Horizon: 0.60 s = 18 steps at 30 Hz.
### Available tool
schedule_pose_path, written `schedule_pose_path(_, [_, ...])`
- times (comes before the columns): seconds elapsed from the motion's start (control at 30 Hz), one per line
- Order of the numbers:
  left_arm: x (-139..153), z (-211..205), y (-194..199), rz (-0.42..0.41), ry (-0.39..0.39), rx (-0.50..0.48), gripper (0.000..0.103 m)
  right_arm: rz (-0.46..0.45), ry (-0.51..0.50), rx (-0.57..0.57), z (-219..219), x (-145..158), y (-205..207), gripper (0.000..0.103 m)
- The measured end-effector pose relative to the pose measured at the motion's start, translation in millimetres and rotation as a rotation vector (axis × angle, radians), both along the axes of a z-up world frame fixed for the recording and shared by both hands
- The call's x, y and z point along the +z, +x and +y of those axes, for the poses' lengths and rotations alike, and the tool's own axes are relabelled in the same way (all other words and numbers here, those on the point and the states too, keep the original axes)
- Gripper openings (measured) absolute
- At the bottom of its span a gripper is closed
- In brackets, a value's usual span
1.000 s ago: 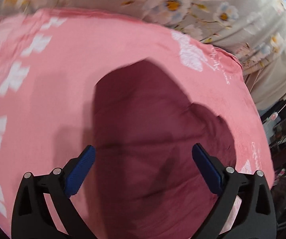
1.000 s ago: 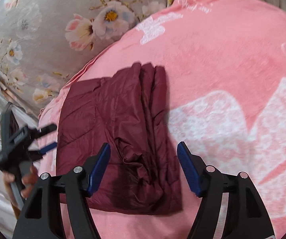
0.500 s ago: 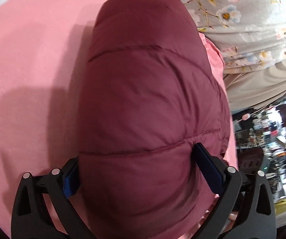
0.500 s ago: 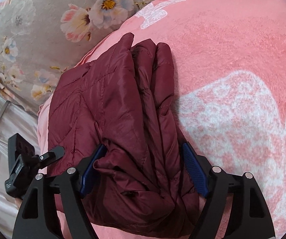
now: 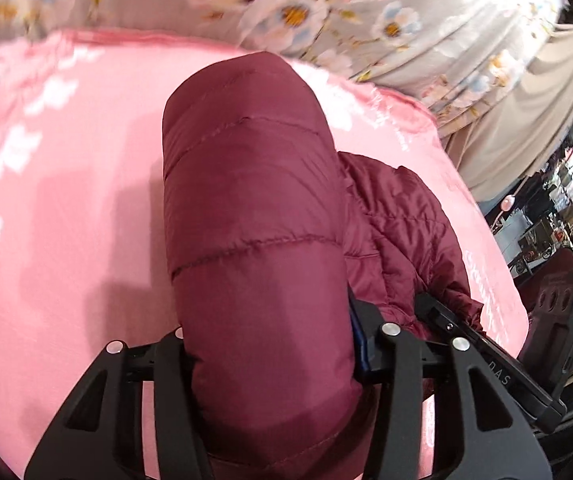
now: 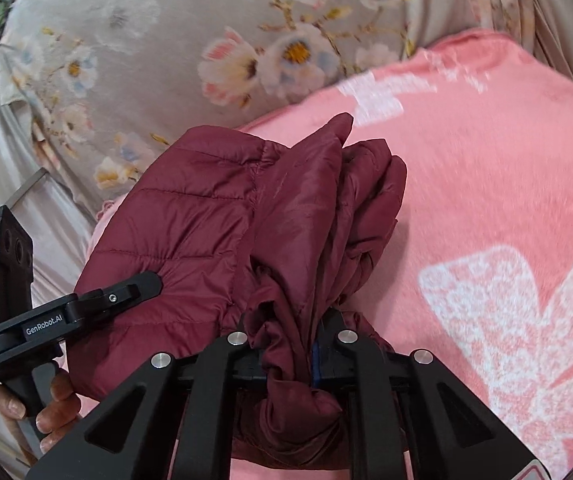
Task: Fold large clothes
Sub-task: 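Grasp the folded jacket bundle with both grippers and lift it, then hold the lifted jacket bundle up with both grippers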
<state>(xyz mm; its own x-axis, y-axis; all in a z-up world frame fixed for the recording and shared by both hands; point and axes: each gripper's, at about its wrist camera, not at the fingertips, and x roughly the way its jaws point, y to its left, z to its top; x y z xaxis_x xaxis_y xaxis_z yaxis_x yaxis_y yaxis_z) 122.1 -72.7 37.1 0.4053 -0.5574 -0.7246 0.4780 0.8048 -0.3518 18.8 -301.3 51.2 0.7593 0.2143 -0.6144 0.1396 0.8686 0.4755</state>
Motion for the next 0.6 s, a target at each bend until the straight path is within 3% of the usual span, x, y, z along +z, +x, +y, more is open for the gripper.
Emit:
schedule_pose_path(0.3, [80.0,17.1,-36.2,-0.248,-0.008,-0.005,0.045,-0.206,-0.202,-0.011,37.5,83.6,-29.6,0.014])
schedule_pose_path(0.6, [142.7,33.4,-66.3,-0.454,-0.023,-0.004,0.046,-0.358,-0.273,-0.017,53.9,141.2,-41.2,0.014])
